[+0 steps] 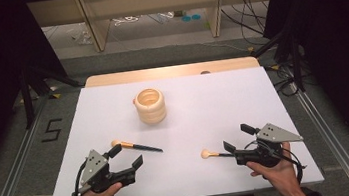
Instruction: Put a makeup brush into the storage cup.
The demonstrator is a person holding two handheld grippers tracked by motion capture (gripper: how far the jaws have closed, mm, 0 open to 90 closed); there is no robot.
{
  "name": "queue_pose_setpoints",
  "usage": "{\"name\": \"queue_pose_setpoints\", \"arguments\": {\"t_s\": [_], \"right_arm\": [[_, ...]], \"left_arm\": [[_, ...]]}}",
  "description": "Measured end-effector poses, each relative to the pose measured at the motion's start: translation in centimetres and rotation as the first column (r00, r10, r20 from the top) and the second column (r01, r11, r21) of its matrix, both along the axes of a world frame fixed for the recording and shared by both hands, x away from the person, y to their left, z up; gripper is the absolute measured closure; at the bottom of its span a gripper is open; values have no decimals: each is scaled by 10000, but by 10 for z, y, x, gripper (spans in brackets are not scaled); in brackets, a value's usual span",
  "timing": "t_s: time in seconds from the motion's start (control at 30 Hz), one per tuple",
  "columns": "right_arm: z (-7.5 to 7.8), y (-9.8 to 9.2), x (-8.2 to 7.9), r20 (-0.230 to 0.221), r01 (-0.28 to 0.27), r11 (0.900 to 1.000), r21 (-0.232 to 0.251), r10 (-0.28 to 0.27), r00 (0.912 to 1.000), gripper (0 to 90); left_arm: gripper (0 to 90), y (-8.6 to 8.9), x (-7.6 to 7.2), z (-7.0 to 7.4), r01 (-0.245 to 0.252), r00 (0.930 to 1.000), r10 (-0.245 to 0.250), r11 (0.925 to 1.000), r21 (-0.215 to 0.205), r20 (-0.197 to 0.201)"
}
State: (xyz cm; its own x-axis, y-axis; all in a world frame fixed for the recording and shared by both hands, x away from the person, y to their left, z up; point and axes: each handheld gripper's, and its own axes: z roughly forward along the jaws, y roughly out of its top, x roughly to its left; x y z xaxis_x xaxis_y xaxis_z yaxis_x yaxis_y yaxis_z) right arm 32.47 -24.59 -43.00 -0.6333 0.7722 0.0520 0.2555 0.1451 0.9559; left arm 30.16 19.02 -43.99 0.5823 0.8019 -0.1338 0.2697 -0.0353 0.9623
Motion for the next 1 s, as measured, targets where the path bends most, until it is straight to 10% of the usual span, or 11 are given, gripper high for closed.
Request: {"name": "queue_pose_setpoints", "arguments": {"t_s": [0.47, 1.0], "right_arm": [[2, 5, 5, -252, -574, 9947, -855, 555, 9981, 156], [10, 13, 31, -1423, -1922, 9430, -2717, 1581, 9771, 159]], "left_arm": [[159, 0, 1, -1, 21, 10000, -21, 10000, 27, -69], [158, 1, 2, -1, -44, 9998, 42, 10000, -58, -198]]}}
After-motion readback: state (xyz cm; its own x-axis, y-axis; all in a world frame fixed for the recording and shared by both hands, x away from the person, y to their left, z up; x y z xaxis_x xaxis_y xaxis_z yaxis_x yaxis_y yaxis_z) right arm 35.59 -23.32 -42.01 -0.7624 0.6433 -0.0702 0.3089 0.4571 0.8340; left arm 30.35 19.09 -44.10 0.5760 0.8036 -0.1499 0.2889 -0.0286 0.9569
